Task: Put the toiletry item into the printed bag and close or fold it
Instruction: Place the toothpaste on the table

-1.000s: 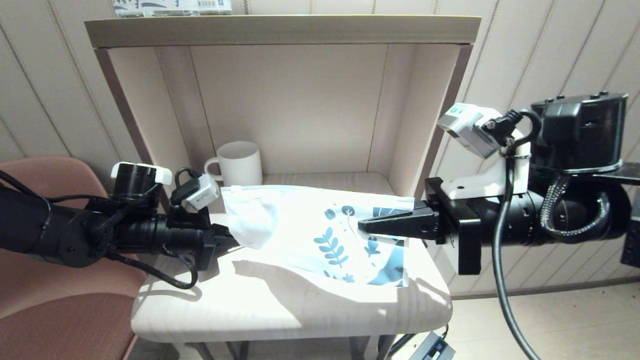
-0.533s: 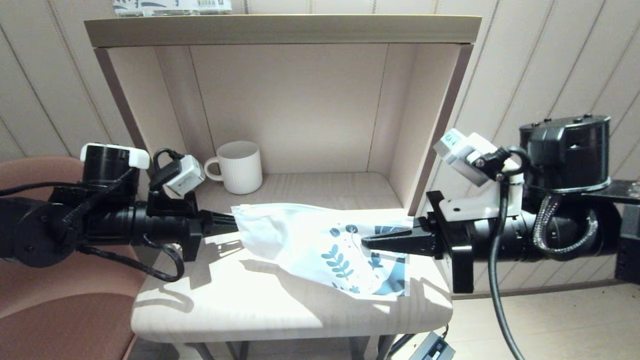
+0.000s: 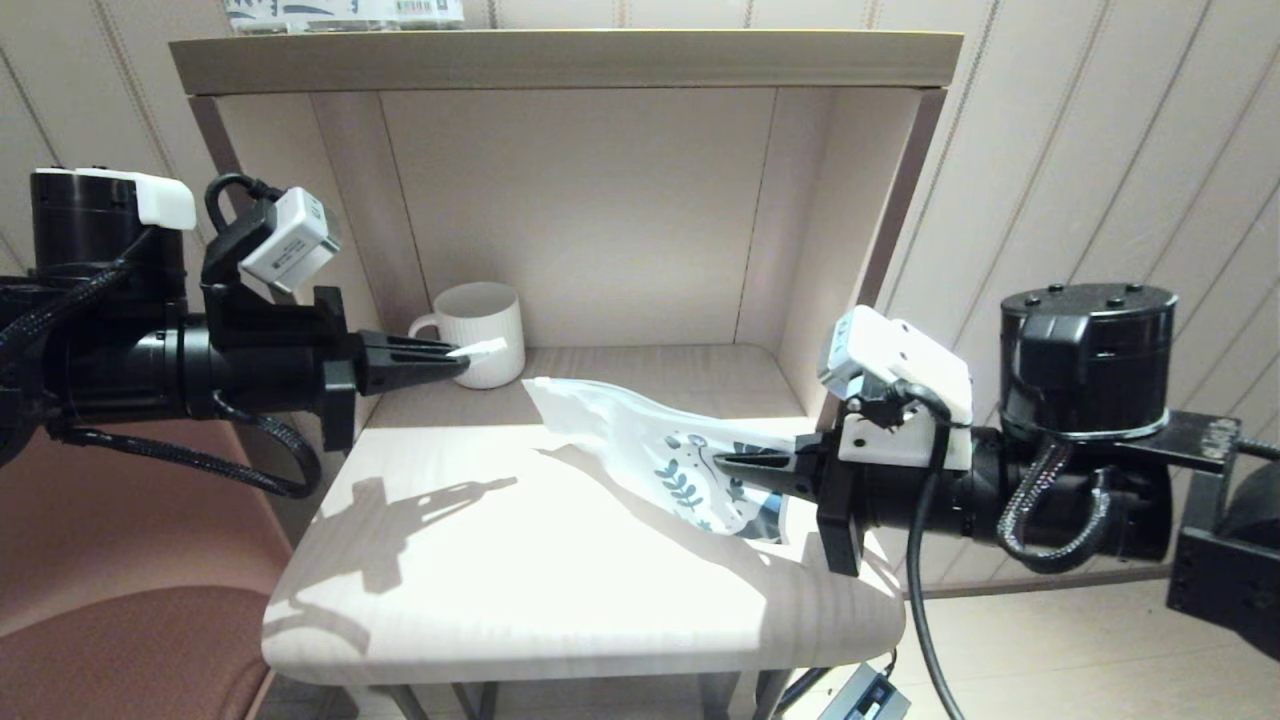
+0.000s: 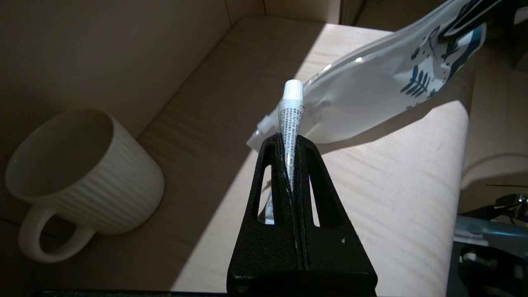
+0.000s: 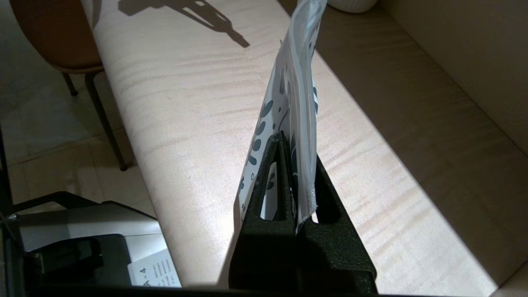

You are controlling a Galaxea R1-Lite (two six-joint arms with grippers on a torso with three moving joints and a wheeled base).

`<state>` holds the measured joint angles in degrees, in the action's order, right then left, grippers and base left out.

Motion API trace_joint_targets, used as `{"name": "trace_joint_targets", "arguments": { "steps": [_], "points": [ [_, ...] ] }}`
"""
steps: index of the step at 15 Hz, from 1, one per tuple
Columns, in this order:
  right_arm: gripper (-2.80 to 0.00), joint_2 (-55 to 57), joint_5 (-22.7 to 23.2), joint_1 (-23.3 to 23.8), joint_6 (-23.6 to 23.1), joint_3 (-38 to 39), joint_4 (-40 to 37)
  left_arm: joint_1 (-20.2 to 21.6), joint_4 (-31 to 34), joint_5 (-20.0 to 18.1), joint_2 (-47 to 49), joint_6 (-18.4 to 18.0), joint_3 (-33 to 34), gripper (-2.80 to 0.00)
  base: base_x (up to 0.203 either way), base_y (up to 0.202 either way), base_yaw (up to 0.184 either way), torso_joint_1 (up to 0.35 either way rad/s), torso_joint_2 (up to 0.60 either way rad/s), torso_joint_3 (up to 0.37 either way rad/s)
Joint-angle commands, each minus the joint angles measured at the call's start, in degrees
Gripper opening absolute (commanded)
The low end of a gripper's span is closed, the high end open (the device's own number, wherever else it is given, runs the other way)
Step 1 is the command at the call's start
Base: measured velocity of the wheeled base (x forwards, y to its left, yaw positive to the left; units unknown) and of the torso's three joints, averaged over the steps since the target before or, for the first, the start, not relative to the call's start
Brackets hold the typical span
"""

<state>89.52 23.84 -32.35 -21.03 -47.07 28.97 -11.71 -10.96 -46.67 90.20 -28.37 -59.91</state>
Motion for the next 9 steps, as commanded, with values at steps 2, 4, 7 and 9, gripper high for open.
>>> {"name": "trace_joint_targets", "arguments": {
  "steps": [2, 4, 7, 9],
  "points": [
    [-2.80, 2.45, -1.18, -2.14, -0.79, 3.52, 4.74, -2.83, 1.35, 0.03, 0.02, -0.12, -3.41, -2.80, 0.000, 0.000, 0.000, 0.000, 0.00, 0.000],
    [-2.80, 2.41, -1.47, -4.12, -1.13, 6.01, 5.97, -6.57, 4.60, 0.23, 0.37, -0.20, -6.73, -2.80, 0.000, 0.000, 0.000, 0.000, 0.00, 0.000],
    [-2.80, 2.57, -2.22, -4.21, -1.91, 7.87, 7.59, -10.24, 6.58, 0.43, 1.52, -0.28, -8.64, -2.80, 0.000, 0.000, 0.000, 0.000, 0.00, 0.000],
    [-2.80, 2.58, -2.13, -3.95, -1.91, 7.58, 7.53, -11.37, 7.39, 0.44, 1.78, -0.58, -8.00, -2.80, 0.000, 0.000, 0.000, 0.000, 0.00, 0.000]
  ]
}}
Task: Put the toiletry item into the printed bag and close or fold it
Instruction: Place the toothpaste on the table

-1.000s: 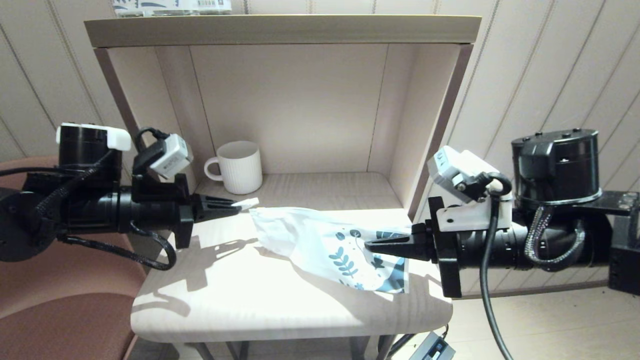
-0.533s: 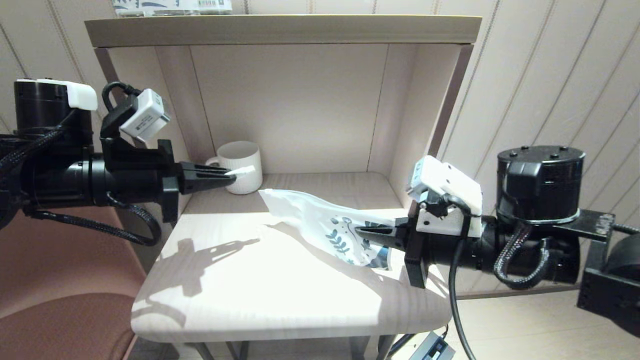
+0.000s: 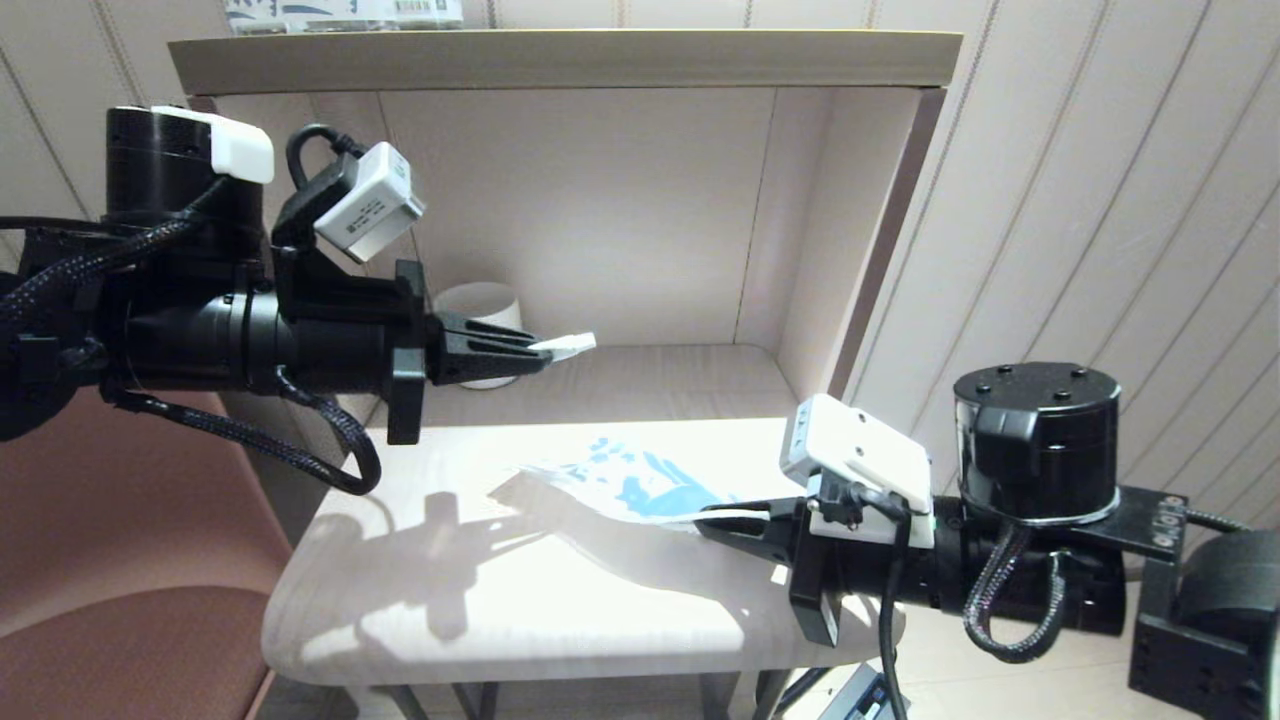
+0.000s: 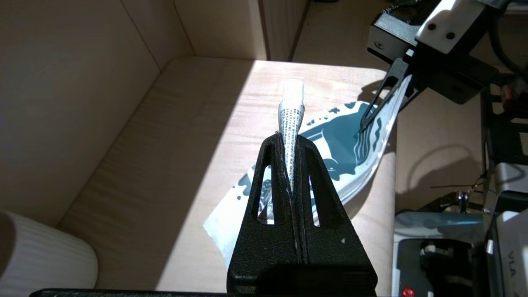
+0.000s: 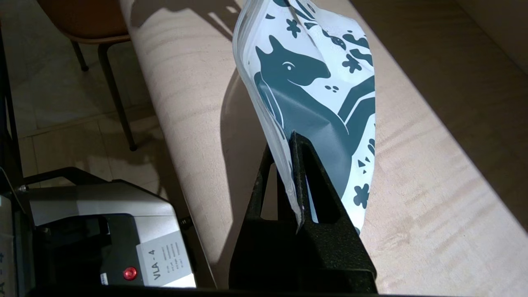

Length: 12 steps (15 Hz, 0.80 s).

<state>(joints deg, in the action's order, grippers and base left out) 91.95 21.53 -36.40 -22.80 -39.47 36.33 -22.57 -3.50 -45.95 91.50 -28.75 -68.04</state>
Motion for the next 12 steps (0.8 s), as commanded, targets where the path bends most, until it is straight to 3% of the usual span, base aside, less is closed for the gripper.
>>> {"name": "trace_joint_targets", "arguments": {
  "steps": [1, 5, 12],
  "points": [
    [-2.80, 0.07, 0.18, 0.10, -0.14, -0.32, 0.17, -0.92, 0.01, -0.28, 0.29, -0.32, 1.12, -2.80, 0.000, 0.000, 0.000, 0.000, 0.00, 0.000],
    [-2.80, -0.49, 0.23, 0.55, -0.14, -1.64, 0.19, -0.61, -0.46, -0.20, -0.65, -1.88, 5.67, -2.80, 0.000, 0.000, 0.000, 0.000, 0.00, 0.000],
    [-2.80, -1.24, 0.44, 1.33, -0.23, -2.36, 0.15, -0.82, 0.12, -0.28, 0.38, -1.87, 1.15, -2.80, 0.000, 0.000, 0.000, 0.000, 0.00, 0.000]
  ]
}}
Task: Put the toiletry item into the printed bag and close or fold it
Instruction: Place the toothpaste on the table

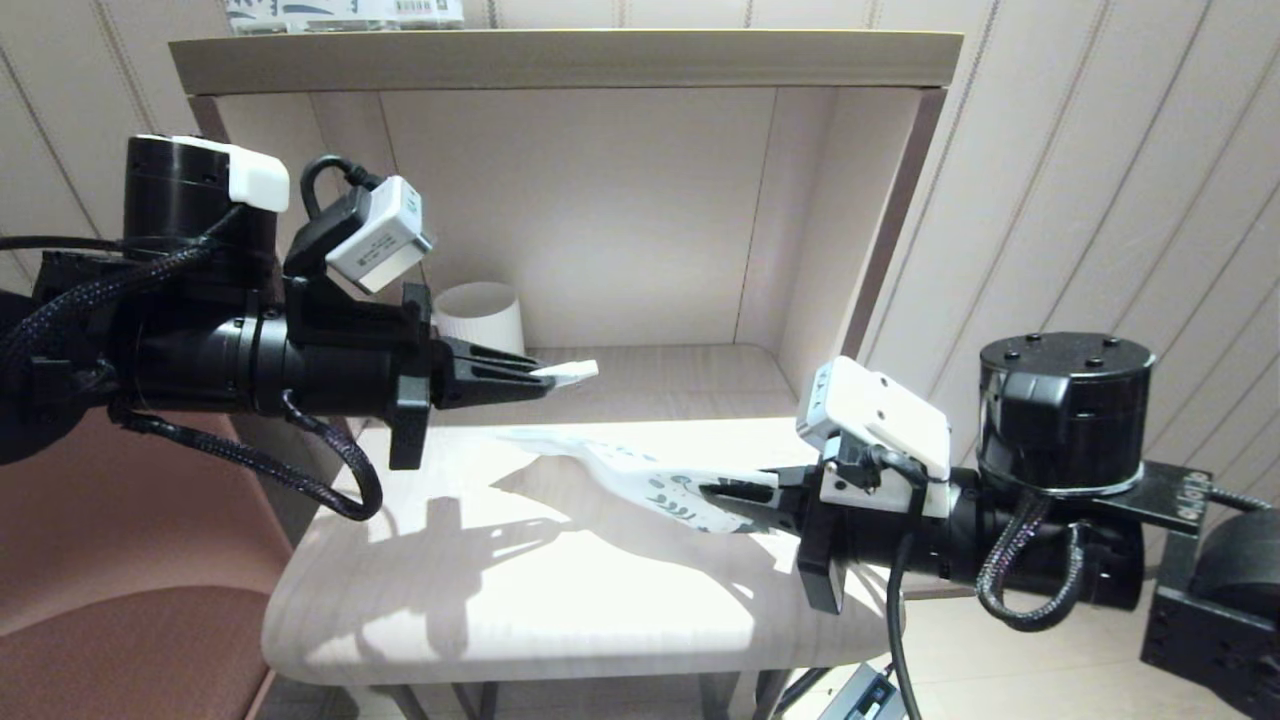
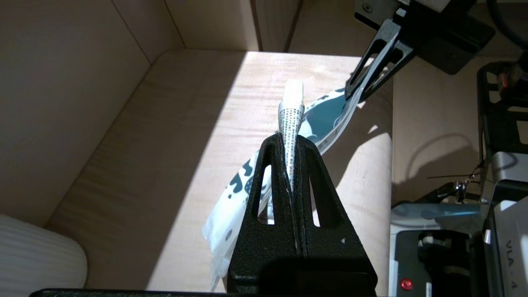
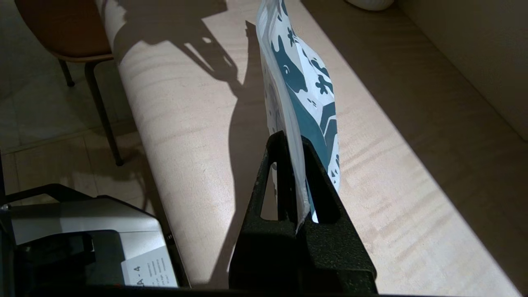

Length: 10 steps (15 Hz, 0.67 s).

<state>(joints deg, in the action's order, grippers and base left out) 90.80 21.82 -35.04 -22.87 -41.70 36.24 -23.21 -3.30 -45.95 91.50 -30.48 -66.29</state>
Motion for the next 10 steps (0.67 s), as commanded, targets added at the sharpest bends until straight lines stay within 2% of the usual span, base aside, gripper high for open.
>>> {"name": "trace_joint_targets", "arguments": {
  "steps": [1, 5, 8, 10],
  "points": [
    [-2.80, -0.09, 0.15, -0.03, -0.16, -0.22, 0.23, -1.18, 0.31, -0.28, 0.46, -0.13, -1.25, -2.80, 0.000, 0.000, 0.000, 0.000, 0.00, 0.000],
    [-2.80, 0.00, 0.33, -0.09, -0.16, -1.21, 0.11, -4.80, 1.98, 0.86, 2.26, -0.29, -2.05, -2.80, 0.000, 0.000, 0.000, 0.000, 0.00, 0.000],
    [-2.80, 0.08, 0.50, -0.27, -0.16, -1.45, 0.11, -6.06, 1.98, 1.03, 3.33, -0.41, -1.26, -2.80, 0.000, 0.000, 0.000, 0.000, 0.00, 0.000],
    [-2.80, 0.00, 0.50, -0.47, -0.16, -1.54, 0.06, -6.40, 1.98, 0.98, 4.31, -1.91, -0.64, -2.80, 0.000, 0.000, 0.000, 0.000, 0.00, 0.000]
  ]
}}
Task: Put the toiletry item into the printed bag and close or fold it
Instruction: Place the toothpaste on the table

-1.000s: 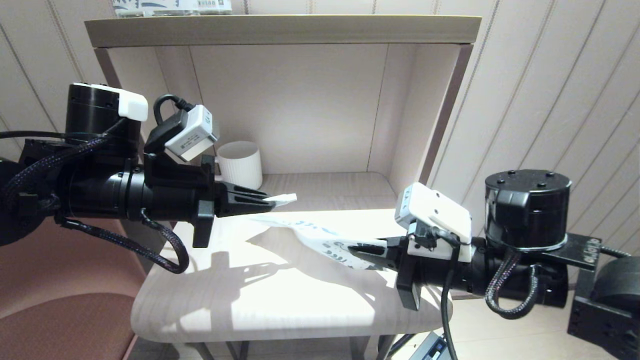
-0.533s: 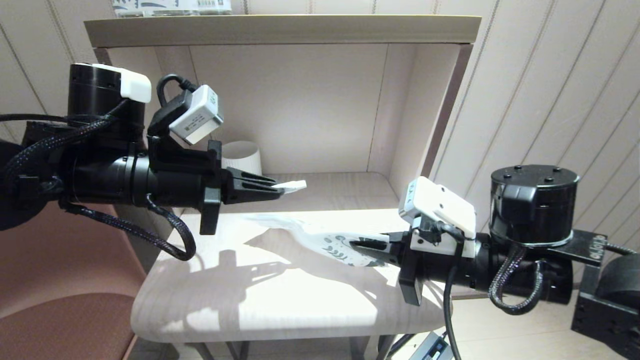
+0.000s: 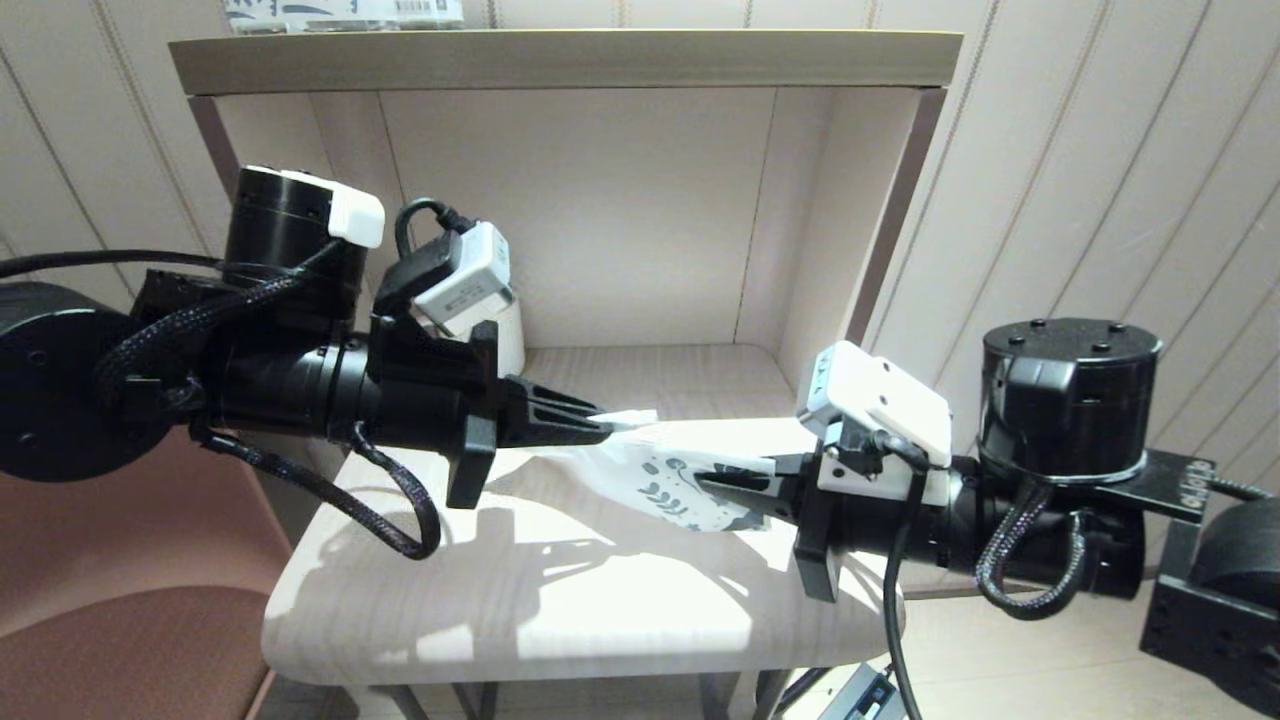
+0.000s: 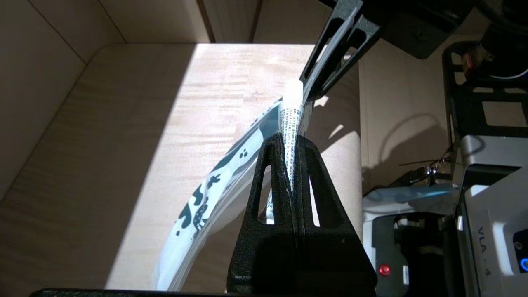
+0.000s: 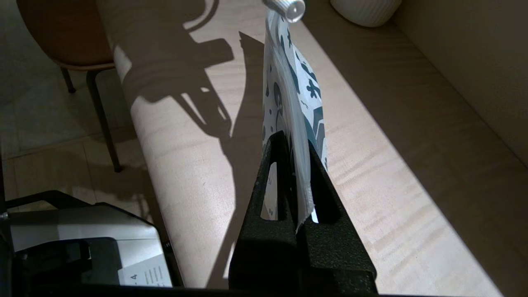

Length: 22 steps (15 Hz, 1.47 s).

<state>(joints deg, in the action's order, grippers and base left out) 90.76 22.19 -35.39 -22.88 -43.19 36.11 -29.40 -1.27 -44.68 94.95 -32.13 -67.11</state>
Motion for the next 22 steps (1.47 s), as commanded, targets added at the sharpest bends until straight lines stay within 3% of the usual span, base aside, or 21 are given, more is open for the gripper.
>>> {"name": "trace_joint_targets", "arguments": {
  "steps": [1, 13, 17, 22],
  "points": [
    [-2.80, 0.03, 0.14, -0.12, -0.15, -0.05, 0.10, -0.22, -0.12, -0.26, 1.11, -0.46, 0.74, -2.80, 0.000, 0.000, 0.000, 0.000, 0.00, 0.000],
    [-2.80, 0.68, 0.14, -0.29, -0.06, -0.53, -0.16, -1.36, -0.58, -0.41, 1.47, -0.57, 4.71, -2.80, 0.000, 0.000, 0.000, 0.000, 0.00, 0.000],
    [-2.80, 0.65, 0.14, -0.29, -0.06, -0.31, -0.16, -1.27, -0.43, -0.29, -0.85, -0.33, 2.80, -2.80, 0.000, 0.000, 0.000, 0.000, 0.00, 0.000],
    [-2.80, -0.93, 0.14, 0.06, -0.13, -0.58, -0.25, 2.59, 0.04, -0.32, -4.86, 0.40, -0.82, -2.80, 0.000, 0.000, 0.000, 0.000, 0.00, 0.000]
  ]
}}
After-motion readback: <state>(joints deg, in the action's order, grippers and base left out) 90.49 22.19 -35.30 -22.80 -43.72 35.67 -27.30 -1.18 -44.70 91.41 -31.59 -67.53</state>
